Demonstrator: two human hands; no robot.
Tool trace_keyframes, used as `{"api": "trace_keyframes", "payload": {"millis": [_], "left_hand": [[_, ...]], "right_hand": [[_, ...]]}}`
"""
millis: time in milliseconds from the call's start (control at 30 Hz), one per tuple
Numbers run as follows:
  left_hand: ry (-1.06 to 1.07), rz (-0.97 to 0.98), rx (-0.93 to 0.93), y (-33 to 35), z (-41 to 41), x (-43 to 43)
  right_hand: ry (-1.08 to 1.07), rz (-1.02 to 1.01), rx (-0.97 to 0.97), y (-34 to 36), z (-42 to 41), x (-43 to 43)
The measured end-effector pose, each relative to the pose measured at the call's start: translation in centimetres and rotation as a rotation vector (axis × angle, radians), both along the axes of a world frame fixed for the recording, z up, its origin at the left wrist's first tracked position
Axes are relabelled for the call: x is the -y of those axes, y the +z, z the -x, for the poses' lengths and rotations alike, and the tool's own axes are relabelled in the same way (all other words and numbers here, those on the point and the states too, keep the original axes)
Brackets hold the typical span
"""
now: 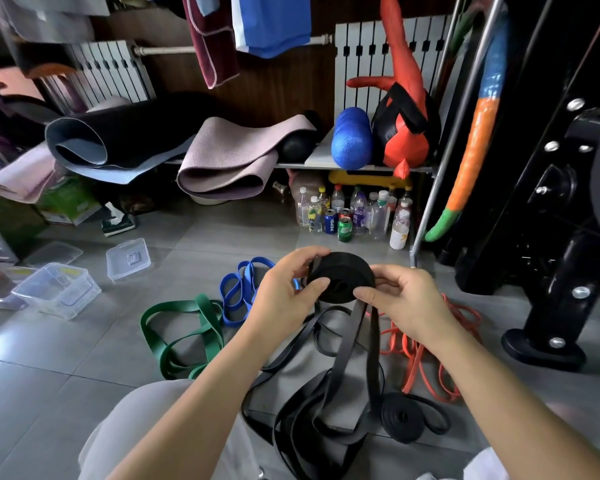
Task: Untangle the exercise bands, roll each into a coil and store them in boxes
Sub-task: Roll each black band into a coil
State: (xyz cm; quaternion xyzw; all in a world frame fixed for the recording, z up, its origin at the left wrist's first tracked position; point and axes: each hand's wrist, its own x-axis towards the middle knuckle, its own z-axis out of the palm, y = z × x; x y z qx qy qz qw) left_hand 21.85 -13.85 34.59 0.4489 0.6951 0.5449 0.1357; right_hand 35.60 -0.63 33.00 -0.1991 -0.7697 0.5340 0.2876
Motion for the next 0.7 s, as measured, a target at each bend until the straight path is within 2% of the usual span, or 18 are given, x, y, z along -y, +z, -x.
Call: {"api": "trace_keyframes", "payload": {"millis": [167,300,333,500,567,700], "left_hand": [[-0.031,-0.017,0.018,-0.5,0.3,-0.1],[-0.008,0.041,0.009,-0.8,0.3,-0.4],[-0.008,0.063,-0.028,-0.8,0.3,-0.4],[-0.076,0.174,-0.472,-0.9,0.4,0.1],[-0.080,0.190,-0.499,-0.9,0.3,0.2],[-0.041,0.155,-0.426,-1.0,1.0,0.2]], "right_hand": [[-0.011,-0.027,0.016,0.2,0.0,0.0],[0.002,-0.035,0.039,0.1,-0.1,-0.1],[0.005,-0.042,0.054,0.1,-0.1,-0.1],[0.020,-0.125,0.137,-0.2,0.2,0.1],[0.008,-0.164,0.152,-0.1,0.3,0.2],[-0.002,-0.185,0.151,0.3,0.9,0.3]]}}
